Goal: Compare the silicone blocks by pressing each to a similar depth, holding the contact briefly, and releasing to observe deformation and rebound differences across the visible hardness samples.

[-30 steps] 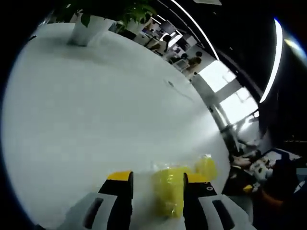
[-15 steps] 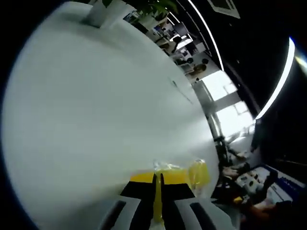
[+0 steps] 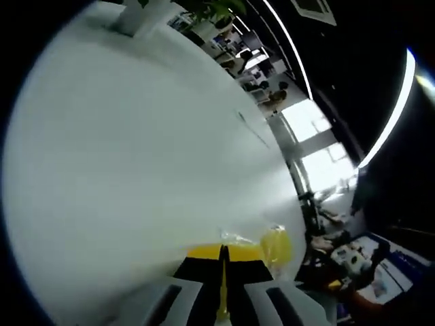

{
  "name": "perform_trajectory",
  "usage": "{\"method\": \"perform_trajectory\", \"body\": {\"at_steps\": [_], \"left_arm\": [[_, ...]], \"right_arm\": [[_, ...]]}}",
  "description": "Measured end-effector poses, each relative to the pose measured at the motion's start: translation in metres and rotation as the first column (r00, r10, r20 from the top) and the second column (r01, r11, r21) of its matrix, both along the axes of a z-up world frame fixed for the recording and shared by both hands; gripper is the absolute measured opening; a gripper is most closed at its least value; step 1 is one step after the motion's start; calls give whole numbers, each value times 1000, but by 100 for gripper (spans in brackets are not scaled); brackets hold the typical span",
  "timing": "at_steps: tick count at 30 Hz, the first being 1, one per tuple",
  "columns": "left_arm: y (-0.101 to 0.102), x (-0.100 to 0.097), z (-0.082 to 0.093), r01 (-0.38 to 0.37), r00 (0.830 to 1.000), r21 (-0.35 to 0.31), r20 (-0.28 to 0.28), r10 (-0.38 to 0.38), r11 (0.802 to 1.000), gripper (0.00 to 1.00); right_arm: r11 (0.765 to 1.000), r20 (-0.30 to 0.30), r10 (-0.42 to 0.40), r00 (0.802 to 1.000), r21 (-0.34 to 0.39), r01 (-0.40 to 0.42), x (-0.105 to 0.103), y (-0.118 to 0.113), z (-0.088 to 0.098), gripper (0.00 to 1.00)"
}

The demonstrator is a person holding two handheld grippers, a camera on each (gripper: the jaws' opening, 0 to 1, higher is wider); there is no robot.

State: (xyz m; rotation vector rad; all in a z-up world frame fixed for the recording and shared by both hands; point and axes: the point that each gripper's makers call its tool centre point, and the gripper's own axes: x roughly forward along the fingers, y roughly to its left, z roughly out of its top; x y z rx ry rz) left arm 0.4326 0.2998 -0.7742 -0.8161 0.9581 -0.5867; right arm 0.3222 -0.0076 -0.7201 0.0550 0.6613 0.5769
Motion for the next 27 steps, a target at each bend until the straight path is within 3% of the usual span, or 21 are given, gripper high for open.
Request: {"method": "perform_trajectory", "body": {"at_steps": [6, 9, 13, 18, 27], "left_arm": [[1, -1, 15, -4, 998, 1, 55, 4, 1000, 0], [-1, 3, 35, 1, 988, 0, 152, -1, 1000, 0], [0, 4, 53, 5, 975, 11, 224, -7, 1000, 0], [-4, -2, 73, 19, 952, 47, 304, -32, 999, 0], [-9, -4, 114, 32, 885, 132, 457, -90, 991, 0]], "right_arm": [[1000, 5, -3, 1000, 4, 3, 0, -2, 0, 97], [1000, 11, -2, 1000, 11, 2, 1, 0, 2, 97], [1000, 20, 5, 1000, 19, -6, 3, 4, 4, 97], [999, 33, 17, 999, 37, -18, 7, 9, 8, 97], [995, 104, 10, 995, 95, -20, 16, 13, 33, 97]]}}
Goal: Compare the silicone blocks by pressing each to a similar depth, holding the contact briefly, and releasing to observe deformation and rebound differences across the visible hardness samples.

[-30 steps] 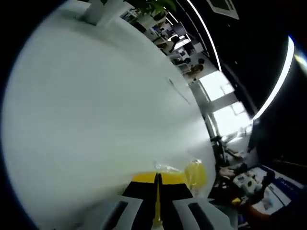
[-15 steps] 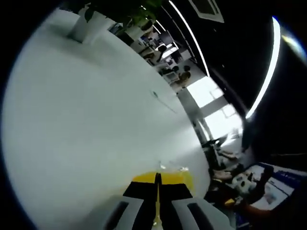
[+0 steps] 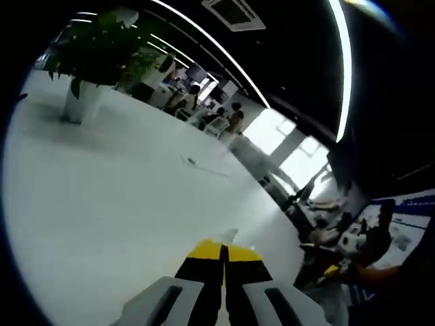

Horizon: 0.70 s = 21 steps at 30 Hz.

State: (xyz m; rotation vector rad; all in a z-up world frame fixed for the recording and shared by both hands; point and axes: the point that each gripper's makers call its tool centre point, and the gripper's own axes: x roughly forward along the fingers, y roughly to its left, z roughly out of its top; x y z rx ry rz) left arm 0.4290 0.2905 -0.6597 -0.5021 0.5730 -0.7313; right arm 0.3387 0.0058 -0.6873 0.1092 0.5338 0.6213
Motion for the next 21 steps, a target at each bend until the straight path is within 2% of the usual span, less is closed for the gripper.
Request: {"method": "perform_trajectory", "body": {"at_steps": [7, 15, 21], "left_arm": [[-4, -3, 31, 24, 996, 31, 86, -27, 999, 0], [-8, -4, 74, 30, 986, -5, 162, -28, 1000, 0], [-17, -8, 103, 51, 976, 4, 211, -51, 999, 0]], "right_arm": [[1000, 23, 23, 999, 8, -23, 4, 3, 10, 97], [999, 67, 34, 997, 28, -36, 13, 2, 28, 97], [997, 101, 69, 992, 22, -72, 23, 5, 46, 97]]}}
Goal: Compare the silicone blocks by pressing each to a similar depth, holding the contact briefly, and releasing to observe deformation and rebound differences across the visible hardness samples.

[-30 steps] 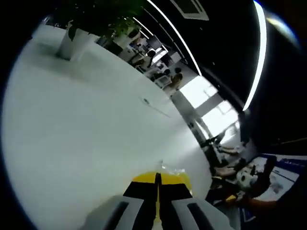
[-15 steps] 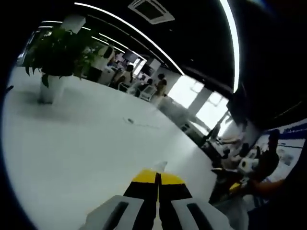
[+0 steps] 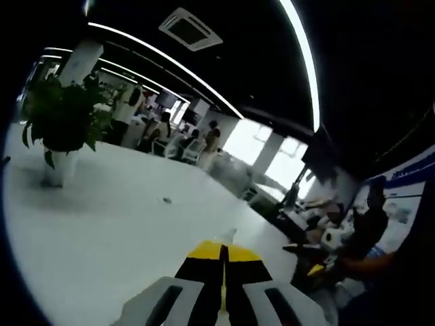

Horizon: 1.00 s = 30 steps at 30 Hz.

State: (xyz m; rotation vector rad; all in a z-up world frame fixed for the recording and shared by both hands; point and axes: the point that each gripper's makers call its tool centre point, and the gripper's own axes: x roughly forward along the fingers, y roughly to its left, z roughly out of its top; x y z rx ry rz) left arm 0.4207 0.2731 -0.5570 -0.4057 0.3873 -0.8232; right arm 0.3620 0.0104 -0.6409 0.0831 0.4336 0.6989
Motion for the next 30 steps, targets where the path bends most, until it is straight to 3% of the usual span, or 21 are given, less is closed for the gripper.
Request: {"method": "perform_trajectory", "body": {"at_steps": [10, 20, 30], "left_arm": [[-13, -10, 38, 30, 997, -19, 66, -29, 999, 0], [-42, -21, 46, 100, 991, -24, 87, -98, 995, 0], [-64, -33, 56, 148, 984, -53, 103, -143, 987, 0]], "right_arm": [[996, 49, 58, 997, 71, -62, 9, 15, 26, 97], [976, 66, 168, 984, 127, -175, 17, 53, 32, 97], [941, 73, 300, 951, 139, -308, 12, 100, 35, 97]]}}
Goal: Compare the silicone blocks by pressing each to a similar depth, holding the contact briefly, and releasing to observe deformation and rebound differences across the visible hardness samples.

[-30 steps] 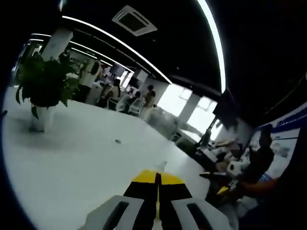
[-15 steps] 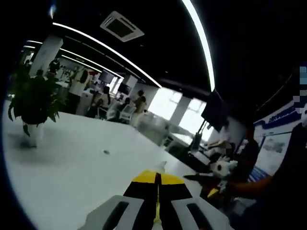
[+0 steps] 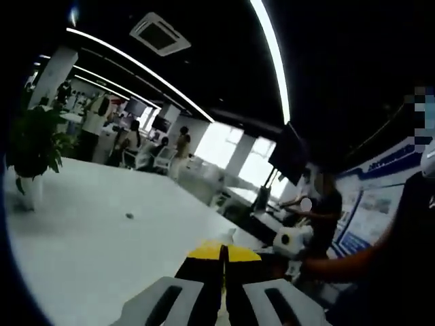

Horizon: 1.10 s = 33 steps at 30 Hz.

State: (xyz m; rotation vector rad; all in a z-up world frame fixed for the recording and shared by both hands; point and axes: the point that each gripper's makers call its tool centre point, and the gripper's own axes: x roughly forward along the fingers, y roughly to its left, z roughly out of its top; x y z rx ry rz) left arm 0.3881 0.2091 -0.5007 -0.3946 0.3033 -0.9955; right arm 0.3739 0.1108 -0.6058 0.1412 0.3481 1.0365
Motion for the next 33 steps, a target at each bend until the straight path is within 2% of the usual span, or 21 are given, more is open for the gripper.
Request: {"method": "perform_trajectory", "body": {"at_steps": [3, 5, 10, 11, 13, 14, 15, 17, 19, 33], "left_arm": [[-2, -7, -1, 12, 1000, -10, 10, -12, 1000, 0], [-4, -13, 0, 31, 999, -50, 10, -31, 998, 0], [-11, -24, 5, 59, 998, -63, 13, -59, 996, 0], [-13, -26, 7, 66, 998, -69, 15, -65, 995, 0], [-15, -27, 10, 73, 997, -77, 19, -71, 994, 0], [-16, -28, 12, 76, 997, -82, 19, -74, 994, 0], [-18, -29, 13, 79, 997, -85, 21, -78, 993, 0], [-19, -30, 14, 86, 996, -88, 21, -84, 992, 0], [-20, -31, 15, 89, 996, -93, 18, -88, 992, 0], [-27, -37, 22, 112, 994, -141, 17, -111, 984, 0]], "right_arm": [[995, -4, 72, 997, 73, -71, -8, 18, 12, 97], [993, -10, 93, 996, 76, -92, -10, 25, 13, 97], [982, -6, 148, 989, 121, -146, -14, 43, 24, 97], [981, -4, 155, 988, 122, -153, -15, 46, 25, 95], [976, 7, 184, 983, 122, -183, -18, 48, 26, 74], [960, 0, 220, 975, 177, -217, -24, 52, 35, 66], [951, -17, 225, 974, 223, -215, -25, 53, 41, 66], [953, -4, 210, 978, 222, -204, -22, 54, 43, 69], [954, 7, 210, 978, 216, -206, -21, 56, 45, 68], [932, 59, 228, 972, 276, -235, -28, 62, 60, 43]]}}
